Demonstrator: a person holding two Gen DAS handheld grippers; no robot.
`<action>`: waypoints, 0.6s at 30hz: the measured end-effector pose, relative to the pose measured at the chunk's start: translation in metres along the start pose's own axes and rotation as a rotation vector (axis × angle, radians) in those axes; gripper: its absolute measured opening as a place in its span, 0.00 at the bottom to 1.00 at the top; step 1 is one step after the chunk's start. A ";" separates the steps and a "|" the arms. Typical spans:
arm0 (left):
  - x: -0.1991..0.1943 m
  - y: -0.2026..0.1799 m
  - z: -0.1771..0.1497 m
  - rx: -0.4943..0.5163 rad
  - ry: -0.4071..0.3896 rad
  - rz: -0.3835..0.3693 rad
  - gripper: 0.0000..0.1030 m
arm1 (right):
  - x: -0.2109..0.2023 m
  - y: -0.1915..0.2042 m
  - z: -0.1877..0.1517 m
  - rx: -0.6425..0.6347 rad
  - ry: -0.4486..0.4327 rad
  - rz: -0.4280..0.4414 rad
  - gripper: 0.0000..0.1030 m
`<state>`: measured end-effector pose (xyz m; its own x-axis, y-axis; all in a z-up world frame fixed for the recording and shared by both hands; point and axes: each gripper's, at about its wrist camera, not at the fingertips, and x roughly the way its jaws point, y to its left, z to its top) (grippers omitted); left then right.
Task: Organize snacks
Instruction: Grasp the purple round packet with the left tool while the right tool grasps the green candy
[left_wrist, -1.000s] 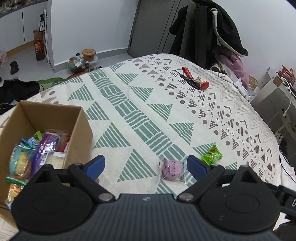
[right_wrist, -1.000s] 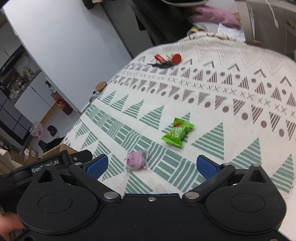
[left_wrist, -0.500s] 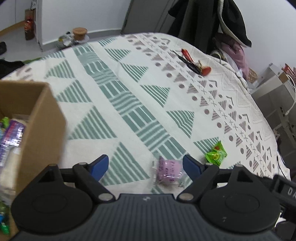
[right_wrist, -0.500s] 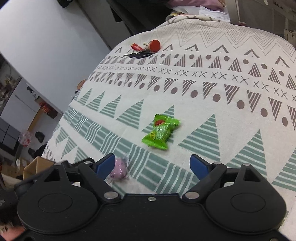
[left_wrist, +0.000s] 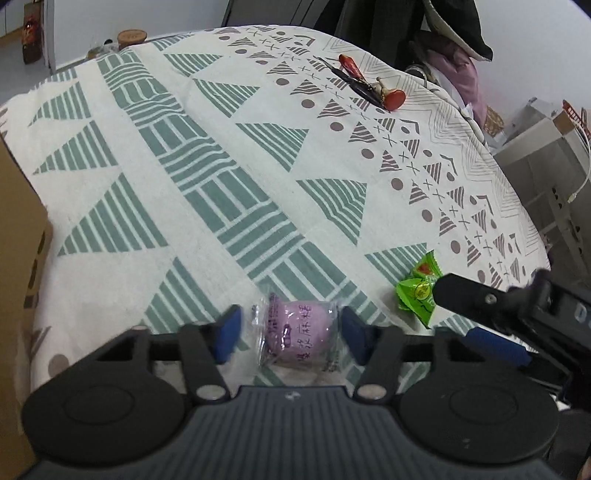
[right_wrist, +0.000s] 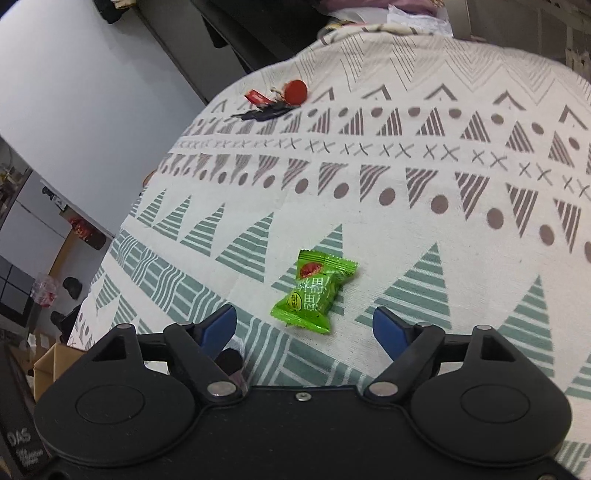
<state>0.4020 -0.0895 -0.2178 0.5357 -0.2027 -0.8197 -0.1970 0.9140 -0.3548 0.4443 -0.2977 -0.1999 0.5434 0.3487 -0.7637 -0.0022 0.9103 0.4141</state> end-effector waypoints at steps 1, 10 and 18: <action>0.000 0.001 0.001 0.000 0.002 0.005 0.41 | 0.003 0.000 0.000 0.003 0.004 -0.002 0.78; -0.007 0.019 0.014 -0.029 -0.016 0.025 0.33 | 0.031 0.007 0.009 -0.008 -0.014 -0.045 0.68; -0.024 0.034 0.018 -0.037 -0.047 0.051 0.32 | 0.030 0.016 0.007 -0.036 0.018 -0.047 0.27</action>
<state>0.3976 -0.0476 -0.2023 0.5618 -0.1392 -0.8155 -0.2549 0.9087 -0.3307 0.4661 -0.2742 -0.2123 0.5282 0.3088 -0.7910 -0.0075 0.9332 0.3592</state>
